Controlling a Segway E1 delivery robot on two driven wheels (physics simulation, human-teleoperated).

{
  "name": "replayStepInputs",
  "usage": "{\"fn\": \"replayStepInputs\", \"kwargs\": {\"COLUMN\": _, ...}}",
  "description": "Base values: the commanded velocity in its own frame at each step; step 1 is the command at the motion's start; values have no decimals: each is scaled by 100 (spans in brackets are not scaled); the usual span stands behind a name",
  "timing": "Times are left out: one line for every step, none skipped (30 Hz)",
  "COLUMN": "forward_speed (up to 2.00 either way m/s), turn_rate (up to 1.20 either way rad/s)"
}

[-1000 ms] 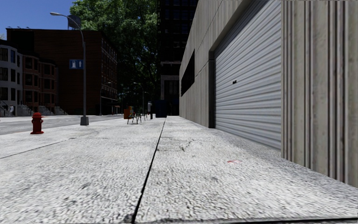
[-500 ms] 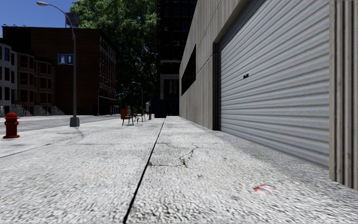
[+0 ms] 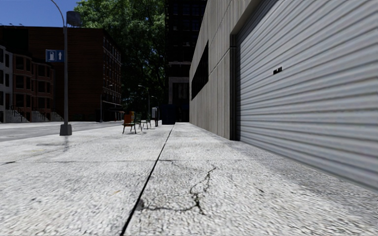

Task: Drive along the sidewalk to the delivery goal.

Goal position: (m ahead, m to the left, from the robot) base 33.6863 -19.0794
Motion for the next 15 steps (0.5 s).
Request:
{"fn": "replayStepInputs", "kwargs": {"forward_speed": 200, "turn_rate": 0}}
{"fn": "replayStepInputs", "kwargs": {"forward_speed": 200, "turn_rate": 0}}
{"fn": "replayStepInputs", "kwargs": {"forward_speed": 200, "turn_rate": 0}}
{"fn": "replayStepInputs", "kwargs": {"forward_speed": 200, "turn_rate": 0}}
{"fn": "replayStepInputs", "kwargs": {"forward_speed": 200, "turn_rate": 0}}
{"fn": "replayStepInputs", "kwargs": {"forward_speed": 200, "turn_rate": 0}}
{"fn": "replayStepInputs", "kwargs": {"forward_speed": 200, "turn_rate": 0}}
{"fn": "replayStepInputs", "kwargs": {"forward_speed": 200, "turn_rate": 0}}
{"fn": "replayStepInputs", "kwargs": {"forward_speed": 200, "turn_rate": 0}}
{"fn": "replayStepInputs", "kwargs": {"forward_speed": 200, "turn_rate": 0}}
{"fn": "replayStepInputs", "kwargs": {"forward_speed": 200, "turn_rate": 0}}
{"fn": "replayStepInputs", "kwargs": {"forward_speed": 200, "turn_rate": 0}}
{"fn": "replayStepInputs", "kwargs": {"forward_speed": 200, "turn_rate": 0}}
{"fn": "replayStepInputs", "kwargs": {"forward_speed": 200, "turn_rate": 0}}
{"fn": "replayStepInputs", "kwargs": {"forward_speed": 200, "turn_rate": 0}}
